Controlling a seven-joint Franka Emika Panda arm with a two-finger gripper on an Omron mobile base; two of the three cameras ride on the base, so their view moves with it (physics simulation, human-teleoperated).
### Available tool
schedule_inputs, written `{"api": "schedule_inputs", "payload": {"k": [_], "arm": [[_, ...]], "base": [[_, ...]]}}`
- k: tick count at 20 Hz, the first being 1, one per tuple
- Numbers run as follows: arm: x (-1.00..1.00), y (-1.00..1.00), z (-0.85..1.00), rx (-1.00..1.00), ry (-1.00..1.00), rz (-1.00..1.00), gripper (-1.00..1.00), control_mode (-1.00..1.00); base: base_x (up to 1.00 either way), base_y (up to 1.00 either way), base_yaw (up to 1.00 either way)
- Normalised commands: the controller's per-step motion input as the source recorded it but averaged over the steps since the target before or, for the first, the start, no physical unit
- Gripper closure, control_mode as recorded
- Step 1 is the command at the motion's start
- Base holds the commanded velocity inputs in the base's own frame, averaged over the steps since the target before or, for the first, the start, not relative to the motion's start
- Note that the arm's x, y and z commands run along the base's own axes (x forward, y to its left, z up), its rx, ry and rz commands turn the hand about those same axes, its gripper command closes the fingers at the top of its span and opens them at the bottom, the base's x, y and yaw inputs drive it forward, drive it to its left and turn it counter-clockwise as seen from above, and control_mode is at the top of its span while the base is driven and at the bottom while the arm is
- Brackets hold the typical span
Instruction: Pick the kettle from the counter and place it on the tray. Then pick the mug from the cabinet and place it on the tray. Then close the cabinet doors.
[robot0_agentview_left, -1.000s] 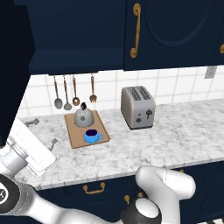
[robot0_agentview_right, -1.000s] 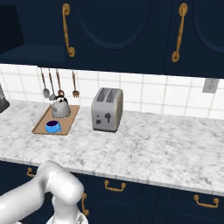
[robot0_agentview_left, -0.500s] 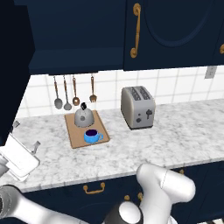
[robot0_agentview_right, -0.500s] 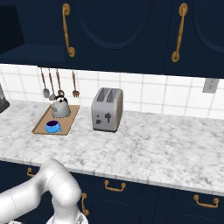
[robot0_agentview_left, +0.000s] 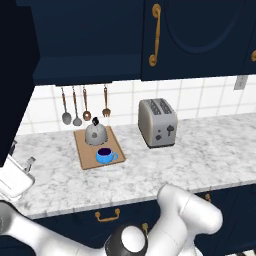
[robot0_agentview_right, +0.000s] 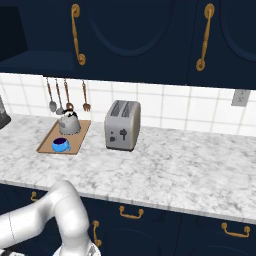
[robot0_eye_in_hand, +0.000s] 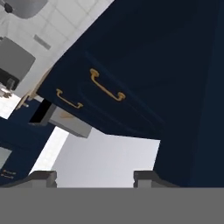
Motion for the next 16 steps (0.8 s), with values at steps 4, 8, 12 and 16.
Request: {"api": "schedule_inputs", "payload": {"k": [4, 8, 12, 16], "arm": [[-0.04, 0.26, -0.3, -0.01, -0.04, 0.0, -1.0, -1.0], [-0.14, 0.21, -0.11, 0.0, -0.09, 0.0, -1.0, -1.0], [-0.06, 0.0, 0.71, -0.06, -0.14, -0.01, -1.0, -1.0], [0.0, -0.25, 0.49, -0.02, -0.12, -0.01, -1.0, -1.0]], "base": [[0.0, 0.0, 0.0], [0.0, 0.0, 0.0], [0.0, 0.0, 0.0], [0.0, 0.0, 0.0]]}}
